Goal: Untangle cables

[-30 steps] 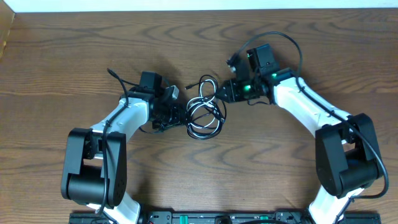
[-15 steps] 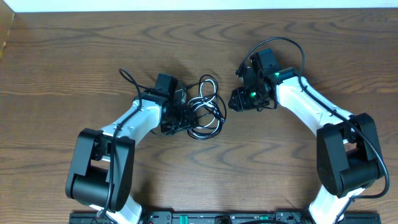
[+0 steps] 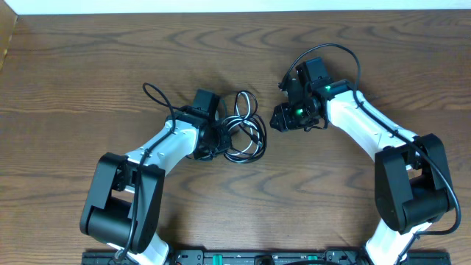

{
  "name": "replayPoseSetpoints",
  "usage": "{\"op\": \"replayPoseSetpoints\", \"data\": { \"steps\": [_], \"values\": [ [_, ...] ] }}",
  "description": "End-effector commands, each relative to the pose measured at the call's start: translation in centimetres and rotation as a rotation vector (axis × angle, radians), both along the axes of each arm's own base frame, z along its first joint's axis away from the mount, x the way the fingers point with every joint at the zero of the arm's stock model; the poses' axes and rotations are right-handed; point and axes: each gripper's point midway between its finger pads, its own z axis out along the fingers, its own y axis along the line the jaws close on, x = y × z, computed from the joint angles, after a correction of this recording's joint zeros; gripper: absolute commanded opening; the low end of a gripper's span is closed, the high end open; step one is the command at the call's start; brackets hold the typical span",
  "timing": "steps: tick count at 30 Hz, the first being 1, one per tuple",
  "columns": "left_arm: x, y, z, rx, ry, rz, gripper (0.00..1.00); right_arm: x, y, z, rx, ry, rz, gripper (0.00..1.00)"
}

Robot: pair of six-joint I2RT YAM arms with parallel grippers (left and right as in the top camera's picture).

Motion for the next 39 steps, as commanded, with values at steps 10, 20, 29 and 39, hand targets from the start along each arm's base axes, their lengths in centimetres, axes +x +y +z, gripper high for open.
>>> {"op": "replayPoseSetpoints", "data": {
  "steps": [10, 20, 29, 39],
  "values": [
    [2.3, 3.6, 2.9, 0.026, -0.117, 0.068, 0.08, 0.0, 0.6, 0.5, 0.037, -0.011, 0.023, 0.51],
    [2.9, 2.7, 6.8, -0.263, -0.142, 0.078, 0.08, -0.3, 3.1, 1.5, 0.13, -0.026, 0.079, 0.36],
    [4.4, 2.3, 8.5, -0.31, -0.35, -0.196, 0.07, -2.2, 6.2, 3.7, 0.318, -0.054, 0.273, 0.66],
    [4.7, 3.3, 7.8, -0.169, -0.478, -0.442, 0.07, -2.1, 8.0, 5.8, 0.448, -0.101, 0.331, 0.82]
  ]
}}
